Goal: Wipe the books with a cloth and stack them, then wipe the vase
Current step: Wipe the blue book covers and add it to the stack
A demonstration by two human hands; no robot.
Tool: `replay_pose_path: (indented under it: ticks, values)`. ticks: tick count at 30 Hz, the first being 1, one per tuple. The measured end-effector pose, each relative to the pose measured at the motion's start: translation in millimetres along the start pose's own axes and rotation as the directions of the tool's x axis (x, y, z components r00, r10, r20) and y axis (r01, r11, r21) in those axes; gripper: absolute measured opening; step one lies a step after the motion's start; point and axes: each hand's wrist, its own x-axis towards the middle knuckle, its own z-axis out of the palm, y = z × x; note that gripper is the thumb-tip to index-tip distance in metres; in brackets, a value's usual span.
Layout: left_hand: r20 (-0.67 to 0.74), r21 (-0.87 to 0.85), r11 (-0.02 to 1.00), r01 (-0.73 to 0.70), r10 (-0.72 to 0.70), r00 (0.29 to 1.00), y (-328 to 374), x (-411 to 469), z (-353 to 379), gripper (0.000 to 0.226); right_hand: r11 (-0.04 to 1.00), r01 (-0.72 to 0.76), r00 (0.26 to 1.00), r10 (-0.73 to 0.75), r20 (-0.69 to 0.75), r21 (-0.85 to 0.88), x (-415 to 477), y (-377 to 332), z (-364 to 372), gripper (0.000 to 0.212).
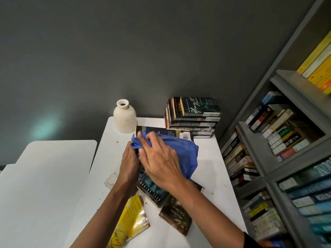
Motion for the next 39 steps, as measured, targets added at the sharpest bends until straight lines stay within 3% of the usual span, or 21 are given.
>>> replay_pose_path:
  ticks: [3,7,9,13,16,21,23,27,29,31,33,36,39]
  values:
    - [-0.042,-0.062,0.997,0.051,-0.053,0.998,-8.3,0.2,-4.8,0.019,0.998,0.056,0.998,-0.056,0.011,-0.012,-13.3,-6.0,4.6,0.046]
    - [0.004,-0.324,0.918,0.231,-0.242,0.97,-16.0,4.6,-10.3,0.048,0.991,0.116,0.987,-0.123,0.102,0.07,-28.3,-1.1,0.8,0.042]
    - [0.039,-0.368,0.886,0.281,-0.288,0.957,-16.5,5.7,-13.4,0.052,0.983,0.141,0.977,-0.157,0.143,0.117,-34.0,4.5,-1.5,0.037]
    - [0.04,-0.317,0.916,0.247,-0.247,0.968,-20.8,5.5,-13.3,0.051,0.975,0.156,0.971,-0.181,0.156,0.16,-34.4,21.9,-8.1,0.039]
    - [-0.076,-0.234,0.956,0.179,-0.201,0.977,-16.8,7.1,-14.7,0.052,0.975,0.124,0.986,-0.143,0.09,0.185,-36.3,44.6,-12.4,0.038]
    - [-0.147,-0.139,0.986,0.092,-0.113,0.983,-11.9,14.0,-27.5,0.067,0.976,-0.153,0.985,0.163,-0.058,0.157,-45.2,85.5,-14.0,0.027]
    - [-0.149,-0.117,0.991,0.069,-0.086,0.985,-11.2,16.0,-20.6,0.06,0.97,-0.208,0.971,0.22,-0.092,0.123,-42.6,80.9,-9.1,0.039]
    - [-0.156,0.015,0.999,0.028,-0.026,0.987,-6.0,8.5,6.2,0.045,0.99,-0.071,0.992,0.082,-0.094,0.122,-33.7,40.3,7.3,0.044]
    - [-0.146,0.003,1.0,0.015,-0.014,0.989,-6.1,7.0,9.1,0.047,0.993,0.069,0.994,-0.06,-0.093,0.099,-36.2,31.9,8.1,0.045]
    - [-0.141,0.001,1.0,0.0,0.001,0.99,-2.7,6.2,6.5,0.042,0.989,0.123,0.988,-0.114,-0.107,0.085,-37.7,43.5,5.4,0.044]
    - [-0.136,0.024,1.0,-0.017,0.02,0.99,-1.8,7.2,1.2,0.037,0.997,0.027,0.988,-0.017,-0.151,0.069,-39.2,66.3,5.1,0.041]
    - [-0.133,0.054,0.995,-0.081,0.087,0.987,1.6,10.9,-6.4,0.034,0.945,-0.298,0.939,0.316,-0.136,0.133,-42.4,94.8,3.4,0.031]
    - [-0.07,0.029,0.992,-0.121,0.123,0.99,-0.1,13.2,-10.3,0.032,0.702,-0.629,0.763,0.64,0.092,0.334,-31.6,99.2,-9.0,0.048]
